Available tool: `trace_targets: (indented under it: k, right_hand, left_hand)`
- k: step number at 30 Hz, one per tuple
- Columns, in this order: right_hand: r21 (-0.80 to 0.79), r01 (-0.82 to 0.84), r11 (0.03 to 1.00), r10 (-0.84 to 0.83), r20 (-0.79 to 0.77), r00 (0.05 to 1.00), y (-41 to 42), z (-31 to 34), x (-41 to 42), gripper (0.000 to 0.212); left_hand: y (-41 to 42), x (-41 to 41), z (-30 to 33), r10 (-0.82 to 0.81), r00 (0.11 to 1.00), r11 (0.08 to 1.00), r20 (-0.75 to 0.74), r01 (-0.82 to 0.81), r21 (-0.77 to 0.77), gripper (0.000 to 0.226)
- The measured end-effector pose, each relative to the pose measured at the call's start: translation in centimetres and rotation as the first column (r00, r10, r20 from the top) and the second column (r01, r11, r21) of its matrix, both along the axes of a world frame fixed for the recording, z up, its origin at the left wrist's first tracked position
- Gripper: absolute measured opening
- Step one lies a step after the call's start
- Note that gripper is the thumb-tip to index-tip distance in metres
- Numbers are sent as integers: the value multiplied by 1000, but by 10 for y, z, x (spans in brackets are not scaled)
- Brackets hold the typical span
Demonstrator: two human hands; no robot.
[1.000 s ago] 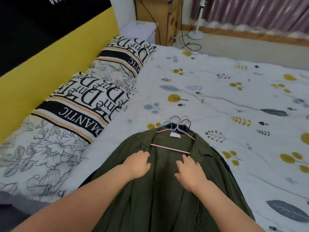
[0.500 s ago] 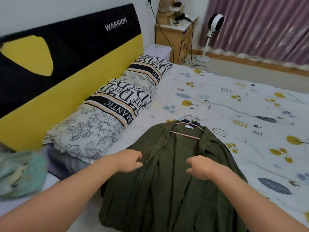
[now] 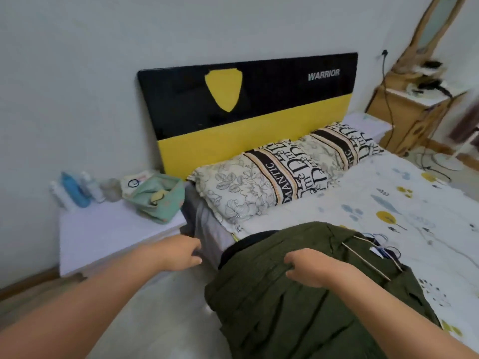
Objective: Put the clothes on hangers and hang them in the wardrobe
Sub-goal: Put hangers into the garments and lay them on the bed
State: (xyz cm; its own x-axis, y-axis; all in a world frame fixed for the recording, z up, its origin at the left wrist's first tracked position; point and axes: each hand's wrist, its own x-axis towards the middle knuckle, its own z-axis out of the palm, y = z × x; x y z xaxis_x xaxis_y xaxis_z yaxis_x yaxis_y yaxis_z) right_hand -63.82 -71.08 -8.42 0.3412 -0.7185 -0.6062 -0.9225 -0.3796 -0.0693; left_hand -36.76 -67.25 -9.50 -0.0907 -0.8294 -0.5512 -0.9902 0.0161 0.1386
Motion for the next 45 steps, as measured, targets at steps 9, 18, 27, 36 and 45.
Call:
trace_targets:
  k: [9,18,27,36,45]
  right_hand:
    - [-24,-414,910,415,57,908,51,22,135,37]
    - [-56,-656,752,658,95,747,144,38,298,51]
    - [-110,-841,529,848,109,519,271,45,454,51]
    - [-18,-971,240,964,121,236,349,57,586,53]
    - [-143,-989,45,977,213,13,403,83,728,47]
  left_hand:
    - [147,77,2,367,927,930,-79,-365,38,47]
    - [300,196,24,680,727,733,-97,-679,42,52]
    - [471,315,45,883,465,465,-67,-885,-8,49]
    - [593,371,51,976,91,93,-195,-996,-2,48]
    - [656,426,80,917,-234,-303,-322,-936,-181,34]
